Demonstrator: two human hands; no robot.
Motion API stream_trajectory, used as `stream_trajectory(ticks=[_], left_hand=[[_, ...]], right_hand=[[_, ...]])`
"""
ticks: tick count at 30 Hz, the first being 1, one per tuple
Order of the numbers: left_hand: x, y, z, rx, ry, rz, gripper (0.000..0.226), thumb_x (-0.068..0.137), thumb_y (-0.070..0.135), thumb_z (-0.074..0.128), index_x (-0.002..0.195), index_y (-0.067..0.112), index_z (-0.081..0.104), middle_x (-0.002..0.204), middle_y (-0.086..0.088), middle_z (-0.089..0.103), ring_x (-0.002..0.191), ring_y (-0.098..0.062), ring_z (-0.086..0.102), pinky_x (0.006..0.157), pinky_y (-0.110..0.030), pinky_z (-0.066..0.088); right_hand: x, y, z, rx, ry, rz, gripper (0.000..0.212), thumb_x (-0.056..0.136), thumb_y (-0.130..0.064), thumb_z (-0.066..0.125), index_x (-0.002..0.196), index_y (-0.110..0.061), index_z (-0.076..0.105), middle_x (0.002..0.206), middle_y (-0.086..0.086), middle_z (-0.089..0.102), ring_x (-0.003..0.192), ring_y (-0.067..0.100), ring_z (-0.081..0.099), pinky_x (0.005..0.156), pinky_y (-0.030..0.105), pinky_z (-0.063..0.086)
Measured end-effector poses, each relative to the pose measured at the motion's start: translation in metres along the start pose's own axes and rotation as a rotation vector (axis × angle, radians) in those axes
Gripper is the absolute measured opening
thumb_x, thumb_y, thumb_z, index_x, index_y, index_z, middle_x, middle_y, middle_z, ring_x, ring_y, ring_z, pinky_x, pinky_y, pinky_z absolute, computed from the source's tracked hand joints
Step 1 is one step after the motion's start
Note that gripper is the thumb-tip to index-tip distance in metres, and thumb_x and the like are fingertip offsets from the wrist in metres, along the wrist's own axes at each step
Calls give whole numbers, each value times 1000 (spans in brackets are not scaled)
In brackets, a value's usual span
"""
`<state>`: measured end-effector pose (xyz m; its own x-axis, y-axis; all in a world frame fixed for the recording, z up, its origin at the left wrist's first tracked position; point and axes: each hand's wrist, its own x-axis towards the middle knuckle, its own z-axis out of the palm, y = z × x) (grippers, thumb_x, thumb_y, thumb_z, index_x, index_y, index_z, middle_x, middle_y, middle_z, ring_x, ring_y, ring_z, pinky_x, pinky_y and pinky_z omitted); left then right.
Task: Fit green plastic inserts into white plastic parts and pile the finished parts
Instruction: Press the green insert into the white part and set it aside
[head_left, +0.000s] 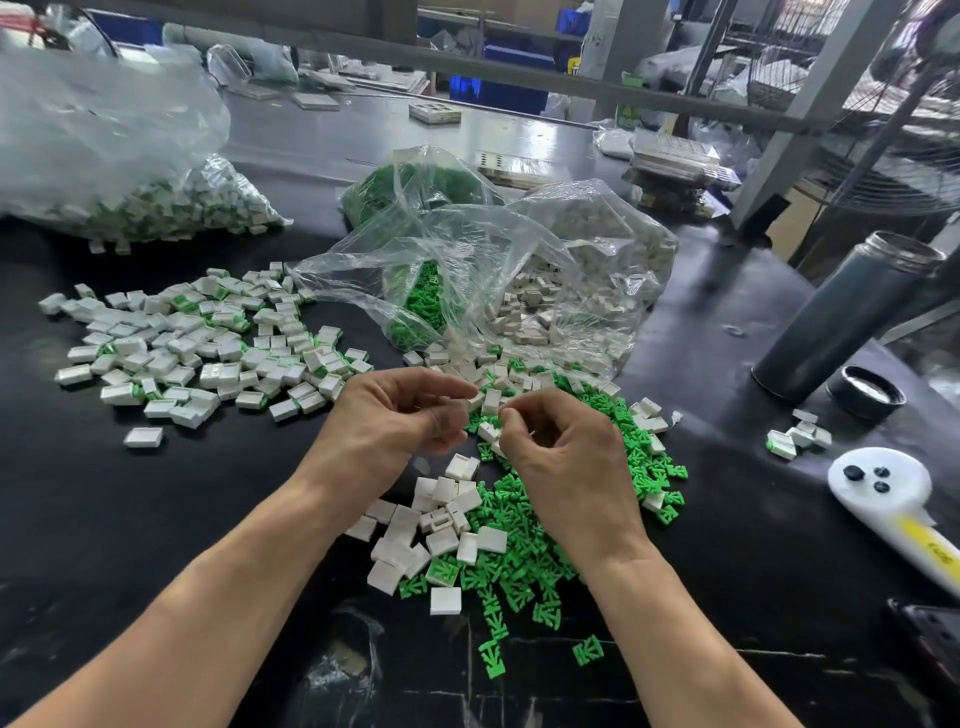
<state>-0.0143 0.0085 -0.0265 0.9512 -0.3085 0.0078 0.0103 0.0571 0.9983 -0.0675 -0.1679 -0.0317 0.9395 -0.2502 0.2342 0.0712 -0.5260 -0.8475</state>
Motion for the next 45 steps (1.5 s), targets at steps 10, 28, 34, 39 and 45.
stream_trajectory(ticks=[10, 28, 34, 39, 45], left_hand=[[-1, 3, 3, -78, 41, -4, 37, 74, 36, 81, 90, 4, 71, 80, -19, 76, 59, -24, 71, 49, -27, 53], [-6, -1, 11, -44, -21, 45, 27, 77, 37, 82, 82, 11, 77, 79, -20, 75, 55, -22, 67, 46, -25, 46], [-5, -1, 13, -4, -24, 45, 33, 77, 40, 81, 82, 7, 76, 78, -18, 76, 60, -27, 74, 49, -27, 53], [-6, -2, 14, 20, -15, 38, 34, 78, 39, 80, 82, 6, 76, 78, -17, 77, 60, -28, 74, 49, -27, 54], [-4, -1, 18, -1, -31, 8, 20, 86, 19, 75, 92, 0, 73, 78, -16, 77, 63, -26, 75, 55, -27, 60]], right_hand=[[-1, -2, 1, 369, -3, 30, 8, 96, -17, 71, 92, -22, 75, 79, 1, 72, 61, 6, 62, 54, 18, 48], [-2, -5, 5, 462, 21, 32, 9, 98, -17, 70, 92, -20, 75, 72, -7, 71, 58, 3, 60, 51, 16, 47], [-4, -3, 6, 380, 53, -4, 7, 98, -21, 69, 92, -21, 74, 72, -8, 71, 58, 2, 60, 52, 16, 46], [-5, -3, 7, 349, 51, -8, 6, 98, -20, 70, 93, -20, 73, 71, -10, 70, 53, 1, 60, 50, 15, 46], [-2, -1, 6, 324, 66, 10, 8, 98, -22, 70, 91, -22, 73, 76, -5, 73, 59, -1, 62, 53, 15, 50]])
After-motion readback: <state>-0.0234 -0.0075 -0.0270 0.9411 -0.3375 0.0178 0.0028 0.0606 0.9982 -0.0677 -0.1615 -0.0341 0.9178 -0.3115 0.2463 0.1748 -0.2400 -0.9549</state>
